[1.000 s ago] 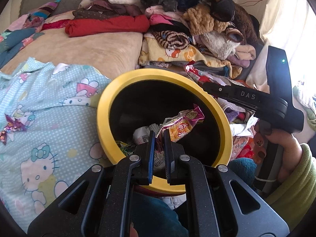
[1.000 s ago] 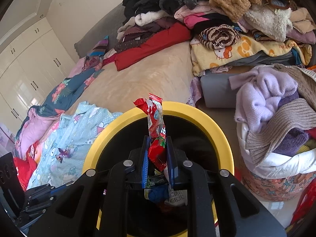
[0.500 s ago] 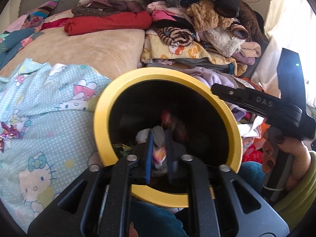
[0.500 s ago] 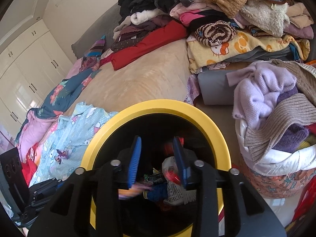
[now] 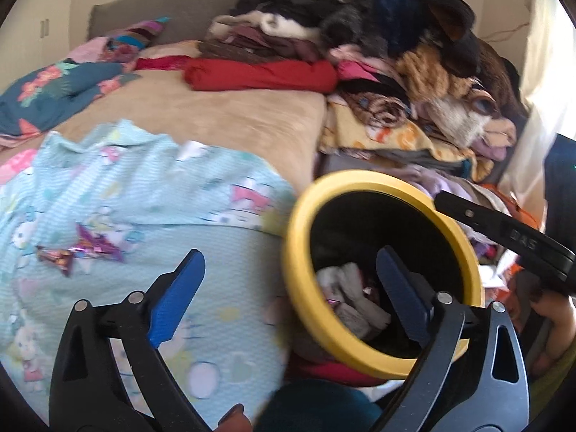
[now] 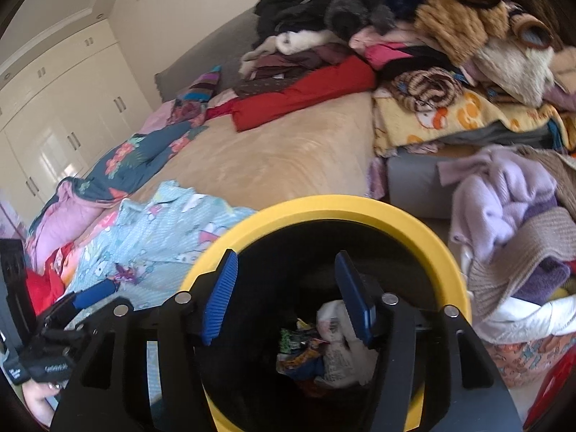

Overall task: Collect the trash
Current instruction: 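Move both tools back over the chocolate bar and purple wrappers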

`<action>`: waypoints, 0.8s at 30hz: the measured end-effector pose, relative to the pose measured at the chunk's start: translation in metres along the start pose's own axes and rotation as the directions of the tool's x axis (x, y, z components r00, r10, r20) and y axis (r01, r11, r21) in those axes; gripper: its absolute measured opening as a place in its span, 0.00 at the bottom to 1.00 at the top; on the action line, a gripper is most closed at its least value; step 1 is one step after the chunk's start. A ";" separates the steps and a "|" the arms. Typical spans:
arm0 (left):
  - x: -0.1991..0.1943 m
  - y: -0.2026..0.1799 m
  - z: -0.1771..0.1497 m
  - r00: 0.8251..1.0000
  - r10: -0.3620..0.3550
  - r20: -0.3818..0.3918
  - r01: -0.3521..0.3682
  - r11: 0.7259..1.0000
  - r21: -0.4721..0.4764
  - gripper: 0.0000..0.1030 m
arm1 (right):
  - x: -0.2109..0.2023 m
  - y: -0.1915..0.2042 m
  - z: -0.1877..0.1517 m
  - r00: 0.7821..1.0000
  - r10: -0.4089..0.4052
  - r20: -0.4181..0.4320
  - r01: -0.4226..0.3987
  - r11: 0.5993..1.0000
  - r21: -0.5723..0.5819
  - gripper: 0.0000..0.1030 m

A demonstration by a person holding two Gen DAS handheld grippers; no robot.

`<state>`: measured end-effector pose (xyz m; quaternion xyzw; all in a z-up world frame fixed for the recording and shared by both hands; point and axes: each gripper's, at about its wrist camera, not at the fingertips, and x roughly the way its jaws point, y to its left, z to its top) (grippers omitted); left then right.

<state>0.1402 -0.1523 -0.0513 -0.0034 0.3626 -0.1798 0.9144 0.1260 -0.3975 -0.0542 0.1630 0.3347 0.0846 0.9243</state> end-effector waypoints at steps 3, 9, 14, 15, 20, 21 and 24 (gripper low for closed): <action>-0.008 0.019 0.001 0.999 0.030 0.021 -0.029 0.999 -0.033 0.89 | 0.005 0.024 0.000 0.999 0.035 -0.001 -0.035 0.999 -0.032 0.58; -0.021 0.054 0.003 0.995 0.082 0.049 -0.077 0.993 -0.093 0.89 | 0.014 0.068 -0.002 0.997 0.075 -0.006 -0.075 0.993 -0.094 0.63; -0.031 0.081 0.005 0.988 0.138 0.074 -0.127 0.983 -0.132 0.89 | 0.022 0.095 -0.004 0.996 0.088 -0.022 -0.090 0.988 -0.125 0.64; -0.034 0.087 0.005 0.986 0.149 0.079 -0.138 0.981 -0.137 0.89 | 0.024 0.100 -0.004 0.996 0.090 -0.025 -0.093 0.987 -0.132 0.65; -0.044 0.113 0.003 0.977 0.192 0.092 -0.174 0.969 -0.178 0.89 | 0.036 0.126 -0.007 0.993 0.107 -0.043 -0.113 0.979 -0.169 0.68; -0.046 0.120 0.003 0.976 0.199 0.093 -0.178 0.964 -0.195 0.89 | 0.038 0.131 -0.008 0.993 0.110 -0.048 -0.117 0.977 -0.178 0.68; -0.050 0.138 0.000 0.971 0.219 0.093 -0.193 0.952 -0.236 0.89 | 0.046 0.148 -0.009 0.990 0.126 -0.063 -0.136 0.968 -0.212 0.68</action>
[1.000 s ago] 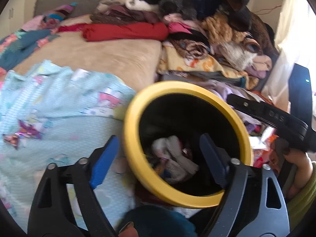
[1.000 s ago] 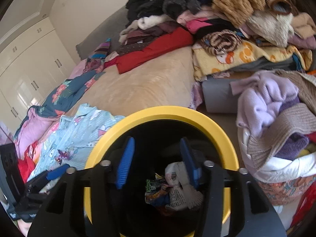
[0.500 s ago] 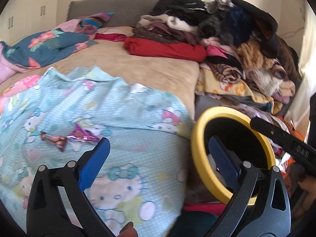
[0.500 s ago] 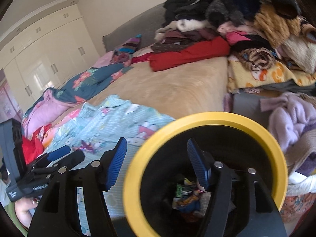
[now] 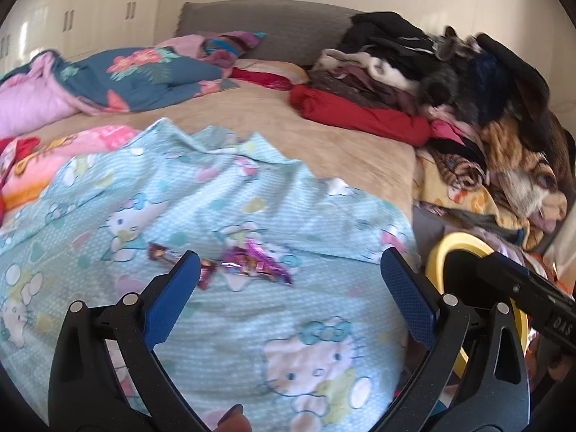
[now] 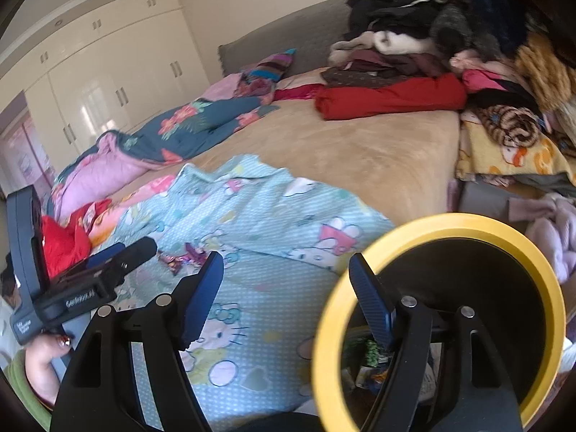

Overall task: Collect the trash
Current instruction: 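Move both tools back over the chocolate bar and purple wrappers, then grasp the chocolate bar with the left tool while the right tool grasps the purple wrapper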

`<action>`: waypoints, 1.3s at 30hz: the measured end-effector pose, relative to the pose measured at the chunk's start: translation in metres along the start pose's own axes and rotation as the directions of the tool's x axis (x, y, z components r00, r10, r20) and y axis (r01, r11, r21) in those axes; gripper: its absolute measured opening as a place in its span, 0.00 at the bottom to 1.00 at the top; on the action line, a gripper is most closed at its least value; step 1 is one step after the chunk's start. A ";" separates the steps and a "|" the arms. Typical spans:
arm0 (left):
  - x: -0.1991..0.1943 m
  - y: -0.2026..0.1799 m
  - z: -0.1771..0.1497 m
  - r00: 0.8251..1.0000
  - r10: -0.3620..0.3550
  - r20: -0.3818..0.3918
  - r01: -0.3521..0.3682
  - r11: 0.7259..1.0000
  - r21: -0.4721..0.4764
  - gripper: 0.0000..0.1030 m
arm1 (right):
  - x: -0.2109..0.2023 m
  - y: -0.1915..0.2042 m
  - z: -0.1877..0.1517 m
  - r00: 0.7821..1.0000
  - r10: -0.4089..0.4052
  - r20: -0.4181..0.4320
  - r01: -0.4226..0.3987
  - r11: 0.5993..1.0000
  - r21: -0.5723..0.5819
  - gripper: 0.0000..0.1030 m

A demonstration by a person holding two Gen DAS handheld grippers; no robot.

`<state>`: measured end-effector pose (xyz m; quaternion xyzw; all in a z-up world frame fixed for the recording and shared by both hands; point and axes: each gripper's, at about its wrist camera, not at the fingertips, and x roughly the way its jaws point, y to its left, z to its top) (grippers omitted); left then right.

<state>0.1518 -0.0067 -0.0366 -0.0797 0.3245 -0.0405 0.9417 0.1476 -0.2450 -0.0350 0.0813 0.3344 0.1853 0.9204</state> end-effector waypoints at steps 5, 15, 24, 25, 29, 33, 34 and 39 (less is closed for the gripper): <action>0.000 0.032 0.001 0.999 0.037 0.000 -0.037 0.997 -0.068 0.89 | 0.022 0.024 0.002 0.999 0.041 -0.033 -0.042 0.998 -0.047 0.68; 0.016 0.095 -0.011 0.997 0.069 -0.042 -0.076 0.971 -0.226 0.89 | 0.077 0.064 -0.002 0.990 0.082 -0.112 -0.098 0.984 -0.147 0.68; 0.049 0.123 -0.021 0.995 -0.023 -0.099 -0.014 0.932 -0.363 0.68 | 0.133 0.089 -0.012 0.975 0.076 -0.211 -0.125 0.965 -0.230 0.63; 0.053 0.125 -0.022 0.994 -0.035 -0.104 -0.007 0.927 -0.374 0.65 | 0.138 0.090 -0.012 0.972 0.076 -0.222 -0.128 0.965 -0.230 0.62; 0.070 0.137 -0.027 0.986 -0.101 -0.132 0.032 0.897 -0.441 0.53 | 0.154 0.090 -0.013 0.968 0.073 -0.240 -0.130 0.965 -0.230 0.57; 0.082 0.146 -0.031 0.978 -0.165 -0.129 0.073 0.847 -0.526 0.49 | 0.166 0.091 -0.011 0.965 0.074 -0.251 -0.131 0.967 -0.220 0.54; 0.084 0.147 -0.031 0.977 -0.172 -0.127 0.079 0.842 -0.534 0.49 | 0.168 0.090 -0.011 0.964 0.079 -0.254 -0.136 0.967 -0.214 0.53; 0.096 0.145 -0.025 0.974 -0.183 -0.131 0.083 0.833 -0.546 0.49 | 0.177 0.088 -0.013 0.953 0.107 -0.285 -0.163 0.970 -0.181 0.18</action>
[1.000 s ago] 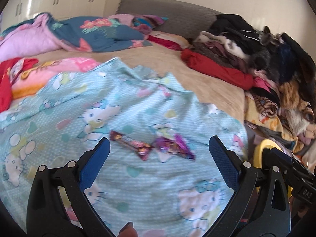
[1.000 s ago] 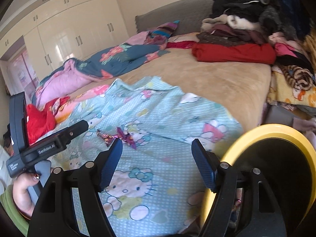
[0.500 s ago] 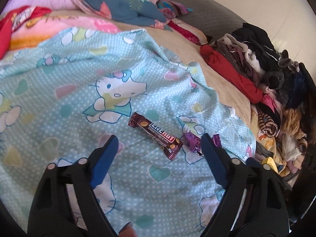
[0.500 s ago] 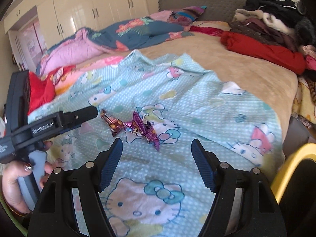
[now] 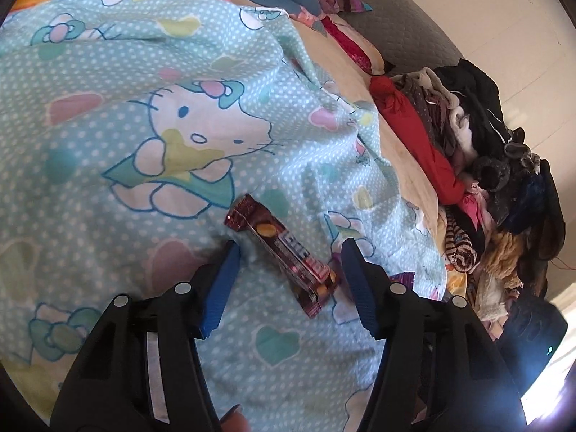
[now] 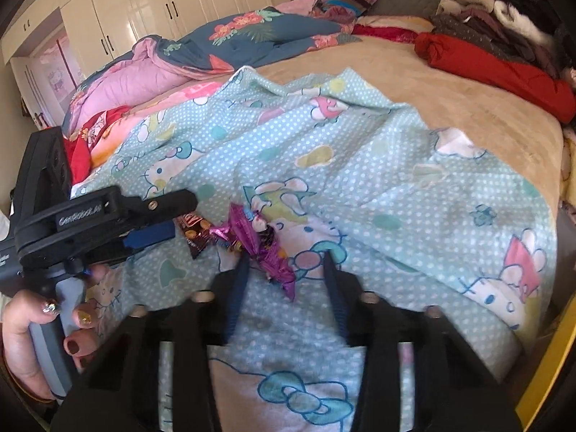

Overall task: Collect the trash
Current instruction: 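Grasp the chocolate bar with the left tool while the right tool grasps the purple wrapper, then carry the chocolate bar and purple wrapper with both tools over the yellow bin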

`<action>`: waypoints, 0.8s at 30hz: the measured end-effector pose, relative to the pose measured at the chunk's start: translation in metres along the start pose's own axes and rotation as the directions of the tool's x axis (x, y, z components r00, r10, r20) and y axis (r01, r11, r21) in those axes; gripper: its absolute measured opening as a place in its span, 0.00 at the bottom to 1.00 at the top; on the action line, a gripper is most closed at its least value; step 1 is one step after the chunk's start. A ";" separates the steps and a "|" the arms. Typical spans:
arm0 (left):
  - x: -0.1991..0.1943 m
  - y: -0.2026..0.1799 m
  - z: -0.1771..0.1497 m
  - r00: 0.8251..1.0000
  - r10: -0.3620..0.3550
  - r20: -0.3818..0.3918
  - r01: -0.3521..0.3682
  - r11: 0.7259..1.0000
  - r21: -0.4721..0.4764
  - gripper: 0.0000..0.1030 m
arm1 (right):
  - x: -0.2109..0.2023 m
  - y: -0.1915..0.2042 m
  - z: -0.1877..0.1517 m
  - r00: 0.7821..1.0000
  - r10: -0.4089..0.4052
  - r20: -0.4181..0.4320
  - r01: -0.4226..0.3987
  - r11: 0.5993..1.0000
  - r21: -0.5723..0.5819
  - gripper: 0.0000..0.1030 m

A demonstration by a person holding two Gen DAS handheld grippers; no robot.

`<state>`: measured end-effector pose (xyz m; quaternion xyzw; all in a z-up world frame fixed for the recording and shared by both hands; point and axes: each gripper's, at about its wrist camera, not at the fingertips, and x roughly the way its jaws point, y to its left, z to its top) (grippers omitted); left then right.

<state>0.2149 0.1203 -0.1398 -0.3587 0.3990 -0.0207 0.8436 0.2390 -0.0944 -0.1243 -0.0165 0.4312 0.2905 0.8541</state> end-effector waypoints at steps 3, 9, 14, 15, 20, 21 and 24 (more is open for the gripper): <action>0.008 -0.002 0.003 1.000 0.008 -0.001 -0.008 1.000 -0.001 0.48 | -0.005 0.000 -0.006 1.000 0.006 0.006 -0.006 1.000 0.017 0.17; 0.018 -0.006 0.007 0.998 0.060 0.005 -0.060 0.998 0.017 0.29 | -0.027 -0.003 -0.018 0.999 0.008 0.051 -0.012 0.997 0.070 0.17; 0.010 -0.013 0.006 0.998 0.058 0.017 -0.058 0.998 0.023 0.12 | -0.045 -0.004 -0.027 0.997 0.010 0.080 -0.017 0.996 0.091 0.17; 0.007 -0.016 0.004 0.998 0.052 0.021 -0.052 0.998 0.029 0.11 | -0.047 -0.004 -0.027 0.996 0.011 0.084 -0.019 0.995 0.094 0.17; -0.011 -0.035 -0.007 0.999 0.010 0.050 -0.013 0.997 0.071 0.11 | -0.066 -0.007 -0.032 0.994 0.007 0.113 -0.020 0.994 0.111 0.17; -0.015 -0.040 -0.010 0.999 0.004 0.053 -0.008 0.996 0.084 0.11 | -0.069 -0.009 -0.033 0.993 0.007 0.119 -0.020 0.993 0.116 0.17; -0.023 -0.053 -0.015 0.998 -0.009 0.059 0.002 0.993 0.119 0.11 | -0.082 -0.015 -0.036 0.991 0.000 0.137 -0.019 0.990 0.137 0.17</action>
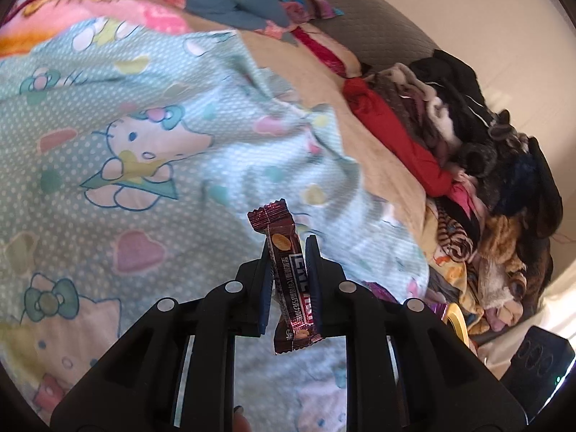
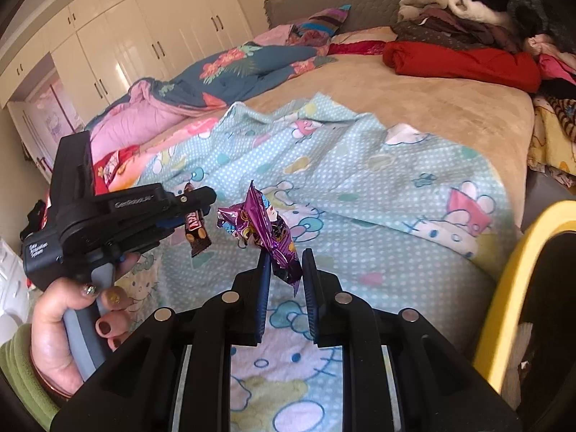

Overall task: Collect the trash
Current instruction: 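Carry the chocolate bar and purple wrapper with both tools over the yellow bin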

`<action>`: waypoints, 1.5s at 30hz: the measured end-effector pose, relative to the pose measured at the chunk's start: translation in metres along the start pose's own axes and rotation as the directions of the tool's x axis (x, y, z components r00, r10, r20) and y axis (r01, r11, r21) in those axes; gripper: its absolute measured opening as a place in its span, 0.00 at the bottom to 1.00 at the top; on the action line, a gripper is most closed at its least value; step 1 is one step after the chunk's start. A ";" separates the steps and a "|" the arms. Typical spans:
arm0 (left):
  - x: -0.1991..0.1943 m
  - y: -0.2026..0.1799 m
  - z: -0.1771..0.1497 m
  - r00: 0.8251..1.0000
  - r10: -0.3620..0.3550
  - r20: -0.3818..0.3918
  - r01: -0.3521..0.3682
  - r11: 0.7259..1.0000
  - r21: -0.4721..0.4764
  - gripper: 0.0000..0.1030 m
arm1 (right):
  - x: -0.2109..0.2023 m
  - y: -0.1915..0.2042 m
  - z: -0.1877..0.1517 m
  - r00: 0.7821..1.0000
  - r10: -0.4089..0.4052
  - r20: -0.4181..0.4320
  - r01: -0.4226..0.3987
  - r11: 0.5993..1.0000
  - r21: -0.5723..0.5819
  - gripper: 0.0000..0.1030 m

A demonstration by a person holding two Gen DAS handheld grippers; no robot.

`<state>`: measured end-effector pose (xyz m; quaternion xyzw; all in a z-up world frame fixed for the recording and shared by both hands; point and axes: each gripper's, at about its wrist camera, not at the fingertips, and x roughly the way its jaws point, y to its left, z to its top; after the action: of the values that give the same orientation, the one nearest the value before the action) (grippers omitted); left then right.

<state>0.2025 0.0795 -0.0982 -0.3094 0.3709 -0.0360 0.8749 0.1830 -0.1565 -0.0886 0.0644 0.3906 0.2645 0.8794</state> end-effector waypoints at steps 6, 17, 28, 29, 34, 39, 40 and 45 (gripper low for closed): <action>-0.006 -0.028 -0.006 1.000 -0.017 0.002 0.017 0.999 0.046 0.11 | -0.028 -0.016 -0.003 0.999 -0.025 0.033 0.024 0.999 0.045 0.17; -0.021 -0.079 -0.024 0.998 -0.070 -0.001 0.070 0.987 0.147 0.11 | -0.083 -0.053 -0.013 0.992 -0.087 0.091 0.077 0.991 0.114 0.17; -0.028 -0.129 -0.048 0.993 -0.112 -0.031 0.116 0.961 0.251 0.11 | -0.126 -0.089 -0.021 0.981 -0.148 0.125 0.123 0.975 0.187 0.17; -0.028 -0.133 -0.051 0.993 -0.115 -0.035 0.120 0.958 0.260 0.11 | -0.130 -0.093 -0.023 0.980 -0.154 0.126 0.128 0.973 0.193 0.17; -0.029 -0.149 -0.062 0.990 -0.128 -0.052 0.138 0.944 0.298 0.11 | -0.146 -0.108 -0.029 0.973 -0.187 0.133 0.154 0.962 0.225 0.17; -0.029 -0.163 -0.073 0.988 -0.139 -0.070 0.154 0.932 0.328 0.11 | -0.160 -0.122 -0.034 0.967 -0.213 0.138 0.174 0.952 0.250 0.17; -0.029 -0.166 -0.076 0.987 -0.140 -0.074 0.157 0.929 0.336 0.11 | -0.161 -0.124 -0.035 0.967 -0.216 0.139 0.176 0.951 0.254 0.17; -0.029 -0.179 -0.087 0.984 -0.150 -0.093 0.174 0.916 0.362 0.11 | -0.171 -0.136 -0.039 0.961 -0.236 0.143 0.191 0.943 0.273 0.17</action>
<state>0.1529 -0.1013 -0.0251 -0.1681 0.3581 -0.1872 0.8991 0.1170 -0.3644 -0.0472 0.1579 0.3479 0.1080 0.9178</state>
